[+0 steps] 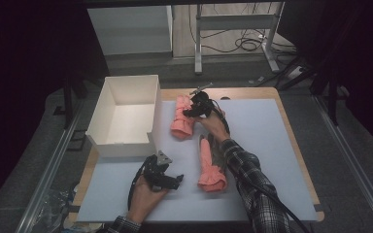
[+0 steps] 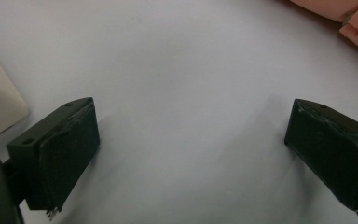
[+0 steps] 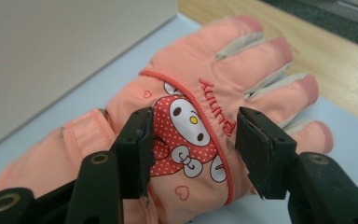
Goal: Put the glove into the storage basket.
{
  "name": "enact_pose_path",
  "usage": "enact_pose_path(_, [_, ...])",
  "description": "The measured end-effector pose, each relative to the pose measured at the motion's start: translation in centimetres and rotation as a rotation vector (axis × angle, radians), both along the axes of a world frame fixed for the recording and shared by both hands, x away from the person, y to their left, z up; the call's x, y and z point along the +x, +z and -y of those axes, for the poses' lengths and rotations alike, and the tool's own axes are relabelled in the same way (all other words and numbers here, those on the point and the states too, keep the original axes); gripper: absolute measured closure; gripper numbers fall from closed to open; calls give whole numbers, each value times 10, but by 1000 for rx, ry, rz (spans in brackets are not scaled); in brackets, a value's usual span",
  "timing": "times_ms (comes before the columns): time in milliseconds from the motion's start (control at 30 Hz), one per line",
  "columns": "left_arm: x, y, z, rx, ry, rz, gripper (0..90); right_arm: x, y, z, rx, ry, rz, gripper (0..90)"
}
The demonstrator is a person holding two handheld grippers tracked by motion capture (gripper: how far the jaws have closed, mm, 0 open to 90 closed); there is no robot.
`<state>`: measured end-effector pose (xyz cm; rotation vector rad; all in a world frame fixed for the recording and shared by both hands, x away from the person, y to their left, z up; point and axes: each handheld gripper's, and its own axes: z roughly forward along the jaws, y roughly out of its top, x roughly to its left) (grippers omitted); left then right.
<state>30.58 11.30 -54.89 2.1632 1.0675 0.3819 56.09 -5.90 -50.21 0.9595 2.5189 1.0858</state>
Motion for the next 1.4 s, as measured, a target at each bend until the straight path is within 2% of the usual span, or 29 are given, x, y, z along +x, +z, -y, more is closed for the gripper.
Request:
enact_pose_path(67, [0, 0, 0, 0, 0, 0, 30, 2, -6, -2, -18, 0, -11, 466])
enact_pose_path(167, [0, 0, 0, 1, -1, -2, 30, 5, -10, -1, -8, -2, -43, 506])
enact_pose_path(267, [0, 0, 0, 1, -1, -2, 30, 6, -13, -1, 6, 2, -70, 607])
enact_pose_path(367, [0, 0, 0, 1, -1, -2, 30, 6, -14, -2, 11, -2, -84, 751])
enact_pose_path(500, [0, 0, 0, 1, -1, -2, 30, 3, -10, -5, -20, -3, -71, 853])
enact_pose_path(600, [0, 0, 0, 0, 0, 0, 30, 1, -6, -4, -18, -13, -71, 870])
enact_pose_path(767, [0, 0, 0, 0, 0, 0, 30, -1, 2, 3, 25, -16, -83, 873])
enact_pose_path(1133, [0, 0, 0, 0, 0, 0, 30, -20, 27, 12, 71, 59, -62, 872])
enact_pose_path(1400, [0, 0, 0, 2, 0, -1, 30, -33, 48, 24, 110, 95, -68, 871])
